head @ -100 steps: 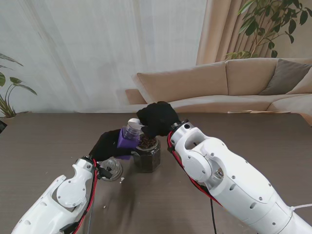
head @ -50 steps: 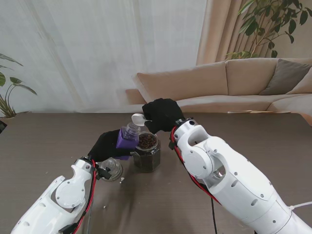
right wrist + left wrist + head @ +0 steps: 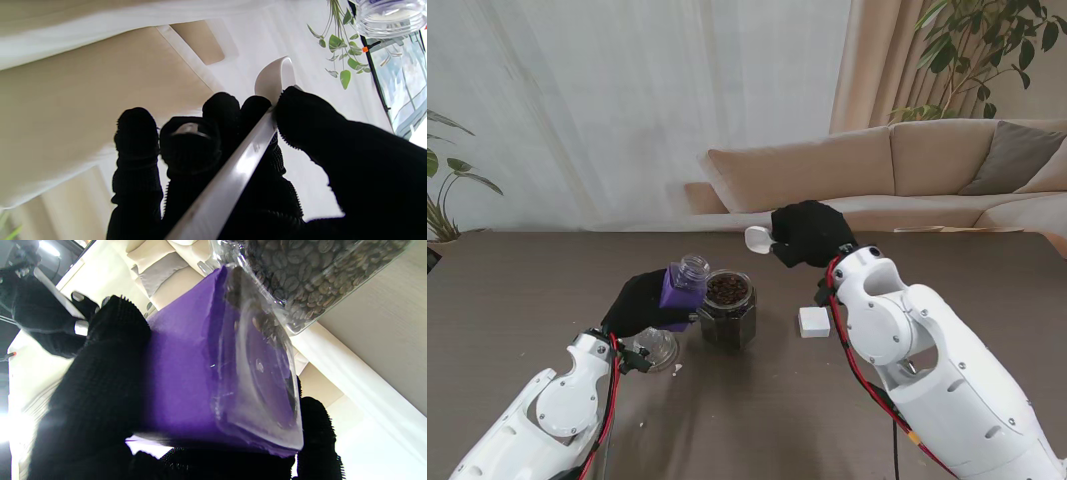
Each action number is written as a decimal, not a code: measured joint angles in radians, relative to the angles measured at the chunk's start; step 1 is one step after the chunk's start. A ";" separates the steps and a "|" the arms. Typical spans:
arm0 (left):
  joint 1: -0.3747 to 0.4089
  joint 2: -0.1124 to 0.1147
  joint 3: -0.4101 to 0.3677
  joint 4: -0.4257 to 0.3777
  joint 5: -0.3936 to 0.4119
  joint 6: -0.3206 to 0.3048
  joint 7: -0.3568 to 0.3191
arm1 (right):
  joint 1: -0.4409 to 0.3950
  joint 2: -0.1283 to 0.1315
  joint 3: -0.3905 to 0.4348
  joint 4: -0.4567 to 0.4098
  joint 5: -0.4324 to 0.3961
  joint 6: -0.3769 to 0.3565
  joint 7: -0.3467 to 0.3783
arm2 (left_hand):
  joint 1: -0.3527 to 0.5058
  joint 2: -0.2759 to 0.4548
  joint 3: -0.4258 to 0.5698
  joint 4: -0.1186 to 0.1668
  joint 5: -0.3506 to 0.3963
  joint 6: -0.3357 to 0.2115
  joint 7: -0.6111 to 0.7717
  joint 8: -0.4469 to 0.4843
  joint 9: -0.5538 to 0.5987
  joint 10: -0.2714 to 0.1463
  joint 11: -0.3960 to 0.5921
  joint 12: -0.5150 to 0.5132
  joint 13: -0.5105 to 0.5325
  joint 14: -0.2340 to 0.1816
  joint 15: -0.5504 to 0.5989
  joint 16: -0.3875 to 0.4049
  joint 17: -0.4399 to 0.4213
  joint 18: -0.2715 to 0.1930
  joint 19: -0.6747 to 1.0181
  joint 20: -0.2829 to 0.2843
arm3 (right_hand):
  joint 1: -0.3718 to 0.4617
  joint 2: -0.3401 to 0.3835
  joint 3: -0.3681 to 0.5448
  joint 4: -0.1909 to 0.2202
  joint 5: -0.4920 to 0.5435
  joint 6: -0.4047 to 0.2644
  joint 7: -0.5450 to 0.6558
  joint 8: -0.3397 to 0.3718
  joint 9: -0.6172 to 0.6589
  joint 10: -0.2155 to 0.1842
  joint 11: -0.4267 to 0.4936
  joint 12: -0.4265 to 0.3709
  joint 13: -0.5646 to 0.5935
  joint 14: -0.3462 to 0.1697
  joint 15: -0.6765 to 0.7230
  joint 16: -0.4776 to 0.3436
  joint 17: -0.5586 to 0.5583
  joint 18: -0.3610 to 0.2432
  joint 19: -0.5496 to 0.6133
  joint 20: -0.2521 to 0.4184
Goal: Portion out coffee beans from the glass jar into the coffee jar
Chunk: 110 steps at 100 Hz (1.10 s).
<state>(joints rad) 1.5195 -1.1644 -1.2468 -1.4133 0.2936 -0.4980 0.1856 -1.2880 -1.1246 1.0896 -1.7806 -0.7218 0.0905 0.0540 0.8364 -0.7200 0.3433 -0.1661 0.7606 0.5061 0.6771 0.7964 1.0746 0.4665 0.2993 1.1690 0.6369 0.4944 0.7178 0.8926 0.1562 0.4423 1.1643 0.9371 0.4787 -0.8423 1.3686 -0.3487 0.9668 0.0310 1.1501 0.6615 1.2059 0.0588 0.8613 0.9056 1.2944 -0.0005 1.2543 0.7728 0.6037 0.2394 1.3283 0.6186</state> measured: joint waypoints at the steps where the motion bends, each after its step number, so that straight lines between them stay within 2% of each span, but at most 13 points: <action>1: 0.001 0.000 0.000 -0.001 0.000 -0.001 0.001 | -0.006 0.001 0.007 -0.002 0.000 -0.003 0.002 | 0.000 0.000 0.000 0.000 0.000 0.000 0.000 0.000 0.000 0.000 0.000 0.000 0.000 0.000 0.000 0.000 0.000 0.000 0.000 0.000 | 0.000 0.000 0.000 0.000 0.000 0.000 0.000 0.000 0.000 0.000 0.000 0.000 0.000 0.000 0.000 0.000 0.000 0.000 0.000 0.000; 11: 0.005 0.000 -0.002 -0.004 0.001 -0.003 0.004 | -0.050 0.015 0.046 -0.013 0.006 -0.026 0.015 | 0.000 0.000 0.000 0.000 0.000 0.000 0.000 0.000 0.000 0.000 0.000 0.000 0.000 0.000 0.000 0.000 0.000 0.000 0.000 0.000 | 0.000 0.000 0.000 0.000 0.000 0.000 0.000 0.000 0.000 0.000 0.000 0.000 0.000 0.000 0.000 0.000 0.000 0.000 0.000 0.000; 25: 0.005 -0.001 -0.001 -0.003 0.001 -0.009 0.004 | -0.134 0.025 0.123 -0.028 0.017 -0.093 0.049 | 0.000 0.000 0.000 0.000 0.000 0.000 0.000 0.000 0.000 0.000 0.000 0.000 0.000 0.000 0.000 0.000 0.000 0.000 0.000 0.000 | 0.000 0.000 0.000 0.000 0.000 0.000 0.000 0.000 0.000 0.000 0.000 0.000 0.000 0.000 0.000 0.000 0.000 0.000 0.000 0.000; 45: -0.001 -0.001 0.002 0.006 -0.004 -0.025 -0.003 | -0.221 0.046 0.154 -0.015 0.036 -0.149 0.067 | 0.000 0.000 0.000 0.000 0.000 0.000 0.000 0.000 0.000 0.000 0.000 0.000 0.000 0.000 0.000 0.000 0.000 0.000 0.000 0.000 | 0.000 0.000 0.000 0.000 0.000 0.000 0.000 0.000 0.000 0.000 0.000 0.000 0.000 0.000 0.000 0.000 0.000 0.000 0.000 0.000; 69: -0.011 0.000 0.008 0.020 -0.009 -0.044 -0.011 | -0.250 0.052 0.115 0.087 0.057 -0.167 0.049 | 0.000 0.000 0.000 0.000 0.000 0.000 0.000 0.000 0.000 0.000 0.000 0.000 0.000 0.000 0.000 0.000 0.000 0.000 0.000 0.000 | 0.000 0.000 0.000 0.000 0.000 0.000 0.000 0.000 0.000 0.000 0.000 0.000 0.000 0.000 0.000 0.000 0.000 0.000 0.000 0.000; 110: -0.012 -0.001 0.012 0.029 -0.006 -0.048 -0.002 | -0.233 0.052 0.006 0.236 0.102 -0.150 0.036 | 0.000 0.000 0.000 0.000 0.000 0.000 0.000 0.000 0.000 0.000 0.000 0.000 0.000 0.000 0.000 0.000 0.000 0.000 0.000 0.000 | 0.000 0.002 0.000 0.000 -0.014 0.000 -0.007 0.000 -0.015 0.001 -0.002 0.000 -0.001 0.001 -0.053 -0.019 0.000 0.000 -0.011 0.000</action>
<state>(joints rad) 1.5073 -1.1655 -1.2351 -1.3839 0.2874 -0.5458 0.1831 -1.5211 -1.0726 1.0957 -1.5449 -0.6194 -0.0596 0.0895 0.8364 -0.7200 0.3433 -0.1661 0.7606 0.5061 0.6771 0.7964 1.0746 0.4665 0.2993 1.1690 0.6369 0.4944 0.7178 0.8926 0.1562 0.4423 1.1643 0.9371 0.4788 -0.8407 1.3686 -0.3487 0.9524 0.0308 1.1434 0.6616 1.1907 0.0594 0.8593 0.9056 1.2938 0.0009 1.2009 0.7539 0.6037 0.2396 1.3176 0.6188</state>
